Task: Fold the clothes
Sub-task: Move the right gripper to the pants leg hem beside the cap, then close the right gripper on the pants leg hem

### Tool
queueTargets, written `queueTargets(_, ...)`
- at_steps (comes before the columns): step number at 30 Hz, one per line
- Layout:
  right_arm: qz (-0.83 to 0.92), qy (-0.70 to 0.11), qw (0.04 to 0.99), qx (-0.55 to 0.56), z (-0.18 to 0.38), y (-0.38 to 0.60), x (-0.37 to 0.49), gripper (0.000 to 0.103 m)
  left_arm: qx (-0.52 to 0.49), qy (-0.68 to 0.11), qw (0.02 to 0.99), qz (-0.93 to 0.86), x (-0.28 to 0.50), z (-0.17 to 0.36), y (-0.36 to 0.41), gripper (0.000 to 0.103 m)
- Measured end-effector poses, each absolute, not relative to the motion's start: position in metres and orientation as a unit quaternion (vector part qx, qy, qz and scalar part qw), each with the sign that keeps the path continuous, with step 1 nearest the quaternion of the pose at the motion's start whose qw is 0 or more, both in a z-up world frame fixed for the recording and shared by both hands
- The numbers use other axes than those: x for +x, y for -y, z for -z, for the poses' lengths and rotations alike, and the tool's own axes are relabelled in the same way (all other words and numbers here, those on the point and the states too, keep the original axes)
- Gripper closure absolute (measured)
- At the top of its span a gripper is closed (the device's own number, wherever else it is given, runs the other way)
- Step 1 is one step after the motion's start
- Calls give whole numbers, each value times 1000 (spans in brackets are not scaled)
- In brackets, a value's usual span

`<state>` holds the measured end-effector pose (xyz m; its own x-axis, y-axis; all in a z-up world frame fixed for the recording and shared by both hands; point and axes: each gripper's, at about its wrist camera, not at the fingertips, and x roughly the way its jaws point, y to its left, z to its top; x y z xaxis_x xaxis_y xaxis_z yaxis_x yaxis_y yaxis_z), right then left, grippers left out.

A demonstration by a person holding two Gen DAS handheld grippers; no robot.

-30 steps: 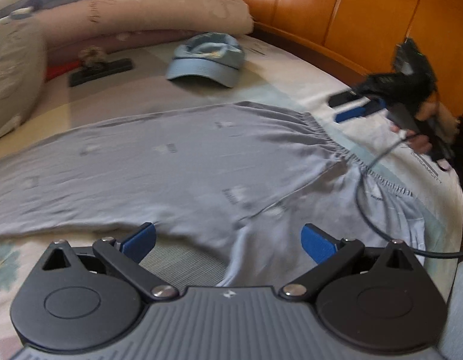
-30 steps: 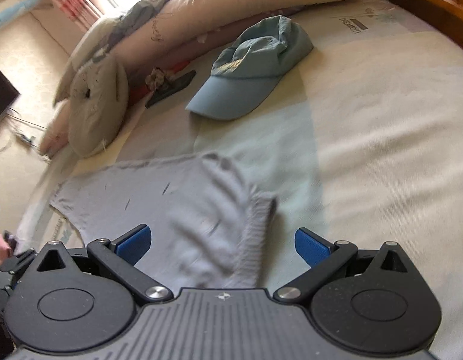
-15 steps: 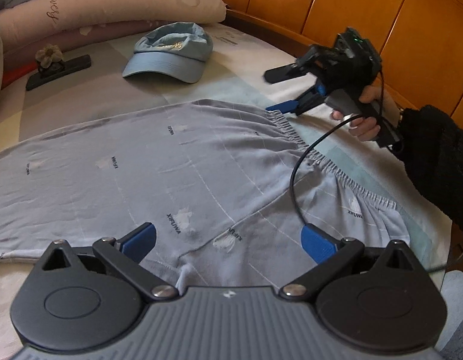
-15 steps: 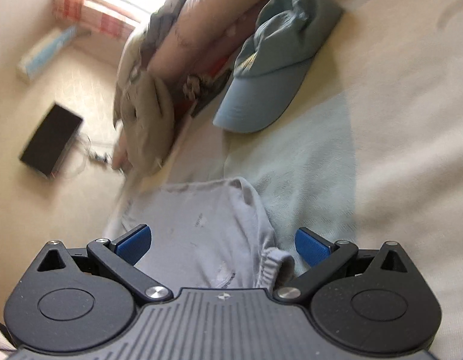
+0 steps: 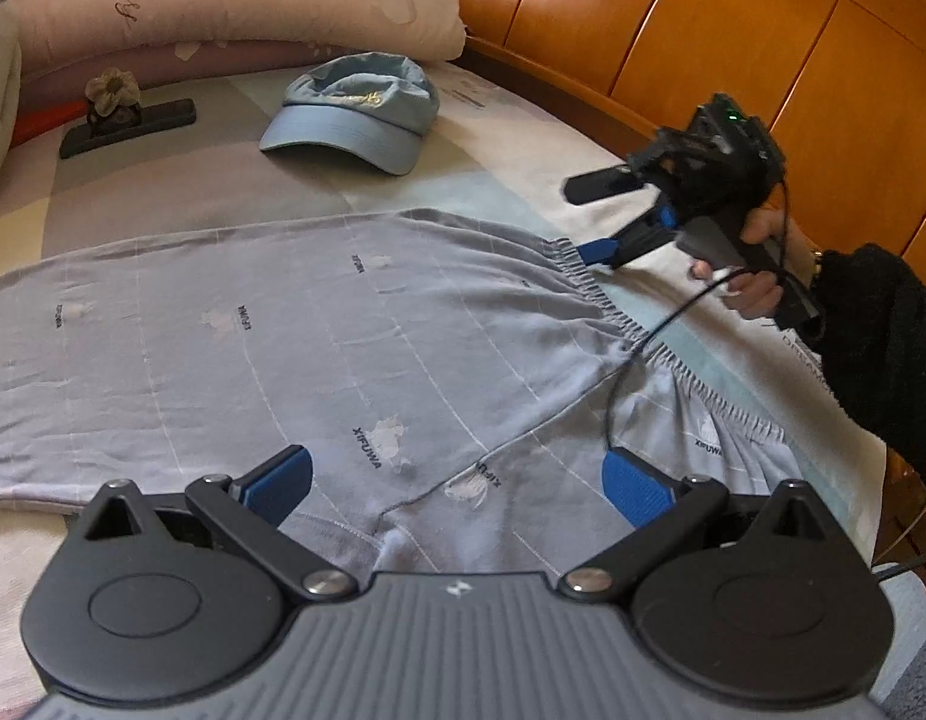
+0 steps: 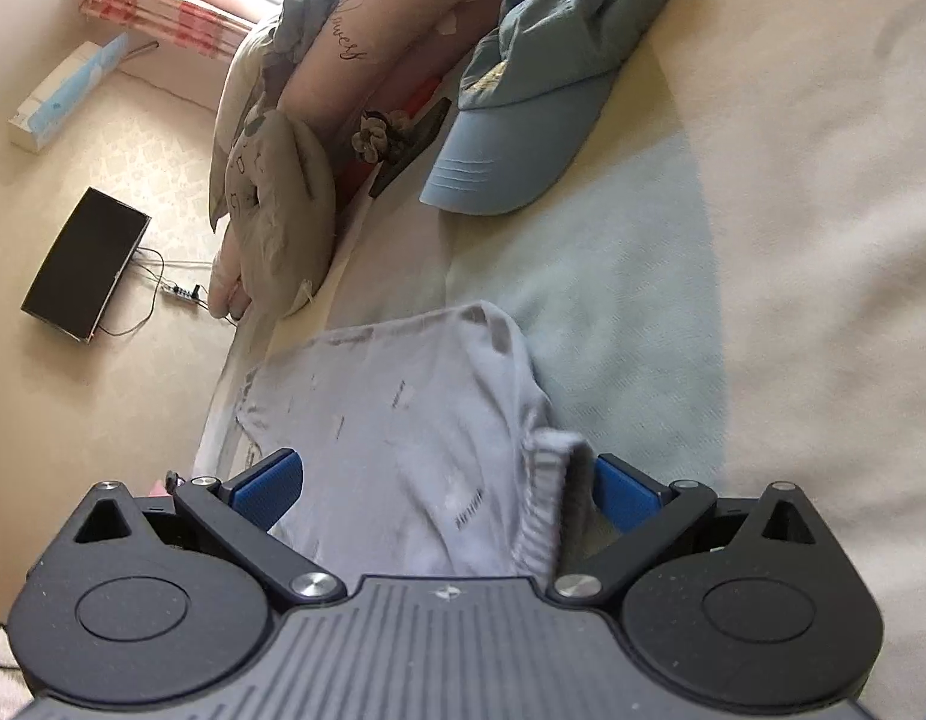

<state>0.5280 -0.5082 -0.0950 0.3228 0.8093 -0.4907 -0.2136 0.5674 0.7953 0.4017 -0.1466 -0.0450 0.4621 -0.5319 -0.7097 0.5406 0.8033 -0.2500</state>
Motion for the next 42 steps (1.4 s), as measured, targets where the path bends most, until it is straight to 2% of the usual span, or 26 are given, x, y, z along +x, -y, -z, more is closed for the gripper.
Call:
queueTargets(21, -411, -482, 700, 330, 104, 487, 556, 0, -14, -420, 857, 298, 403, 48, 131, 1)
queueTargets(24, -419, -477, 708, 311, 106, 493, 553, 15, -21, -422, 854, 305, 403, 51, 130, 1)
queueTargets(26, -412, -478, 711, 312, 109, 499, 554, 30, -24, -421, 852, 309, 403, 52, 131, 1)
queueTargets(28, -399, -486, 702, 334, 113, 503, 562, 32, -25, -421, 851, 313, 404, 51, 132, 1)
queueTargets(31, -411, -485, 707, 310, 110, 491, 567, 30, -24, -419, 852, 314, 404, 51, 133, 1)
queueTargets(33, -407, -489, 707, 309, 113, 492, 572, 38, -23, -421, 851, 313, 404, 52, 133, 1)
queueTargets(35, -394, -497, 705, 317, 119, 499, 577, 69, -21, -425, 850, 311, 404, 55, 132, 1)
queueTargets(36, -383, -500, 707, 320, 123, 502, 578, 76, -20, -427, 850, 309, 404, 56, 131, 1)
queueTargets(38, -369, -499, 716, 320, 129, 503, 578, 101, -20, -429, 849, 309, 405, 56, 131, 1)
queueTargets(42, -359, -489, 735, 302, 124, 497, 573, 101, -7, -423, 850, 314, 407, 51, 132, 1)
